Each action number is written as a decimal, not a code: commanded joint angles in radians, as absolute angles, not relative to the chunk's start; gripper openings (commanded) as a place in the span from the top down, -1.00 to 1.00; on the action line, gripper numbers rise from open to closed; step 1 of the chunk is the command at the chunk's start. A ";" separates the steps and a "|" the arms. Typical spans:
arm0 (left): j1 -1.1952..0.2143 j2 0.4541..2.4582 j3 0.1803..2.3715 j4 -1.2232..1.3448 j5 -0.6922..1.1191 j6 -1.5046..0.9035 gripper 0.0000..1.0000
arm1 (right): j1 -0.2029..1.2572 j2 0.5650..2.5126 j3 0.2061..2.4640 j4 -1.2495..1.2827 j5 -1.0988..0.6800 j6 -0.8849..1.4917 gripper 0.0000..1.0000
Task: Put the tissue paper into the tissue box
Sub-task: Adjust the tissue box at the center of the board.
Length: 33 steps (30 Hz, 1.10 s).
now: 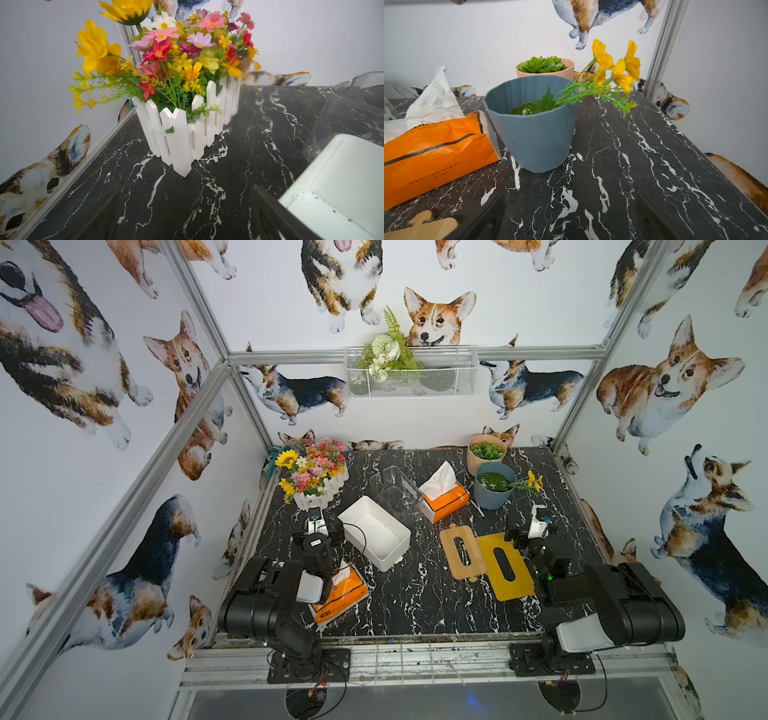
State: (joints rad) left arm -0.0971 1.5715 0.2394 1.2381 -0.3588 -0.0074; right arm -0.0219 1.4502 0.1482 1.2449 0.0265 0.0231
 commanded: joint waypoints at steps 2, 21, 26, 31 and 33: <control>-0.095 1.572 0.238 1.271 -0.353 -0.003 -1.00 | -0.023 1.448 0.146 1.262 0.026 0.037 -0.99; -0.092 1.572 0.242 1.265 -0.347 -0.006 -1.00 | 0.015 1.047 0.216 0.868 0.074 0.117 -0.99; -0.091 1.553 0.238 1.257 -0.387 -0.022 -1.00 | 0.090 0.898 0.289 0.683 0.059 0.187 -0.99; -0.085 1.451 0.204 1.229 -0.337 -0.008 -1.00 | 0.135 0.800 0.359 0.536 0.018 0.256 -0.99; -0.085 1.359 0.221 1.122 -0.350 -0.015 -1.00 | 0.160 0.768 0.380 0.495 0.018 0.280 -0.99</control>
